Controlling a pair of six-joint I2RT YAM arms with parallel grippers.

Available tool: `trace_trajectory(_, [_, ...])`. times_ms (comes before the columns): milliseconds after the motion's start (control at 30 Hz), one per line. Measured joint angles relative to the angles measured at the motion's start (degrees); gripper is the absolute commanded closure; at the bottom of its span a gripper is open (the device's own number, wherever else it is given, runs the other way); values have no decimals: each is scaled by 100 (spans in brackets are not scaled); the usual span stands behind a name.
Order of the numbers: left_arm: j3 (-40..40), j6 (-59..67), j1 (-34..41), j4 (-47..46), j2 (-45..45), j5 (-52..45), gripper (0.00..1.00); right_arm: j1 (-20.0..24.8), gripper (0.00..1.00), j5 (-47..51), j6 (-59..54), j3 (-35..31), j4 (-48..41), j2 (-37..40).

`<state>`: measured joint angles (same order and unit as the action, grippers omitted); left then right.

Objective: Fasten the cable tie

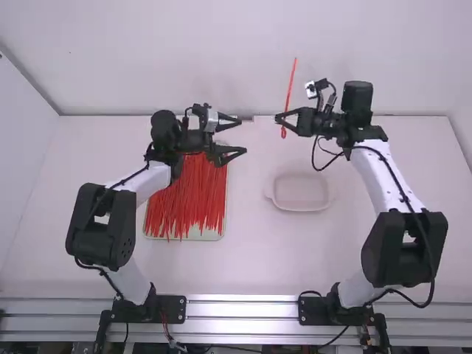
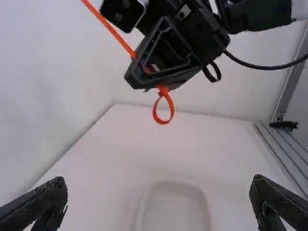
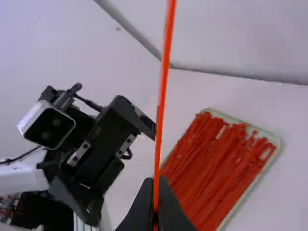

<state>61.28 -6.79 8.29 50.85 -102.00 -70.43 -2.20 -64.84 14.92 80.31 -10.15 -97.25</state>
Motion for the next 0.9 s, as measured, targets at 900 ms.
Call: trace_trajectory(900, [0,1246,-321,-3220,0,1397,1,33,100,3346,-1016,-977,-2186,-2])
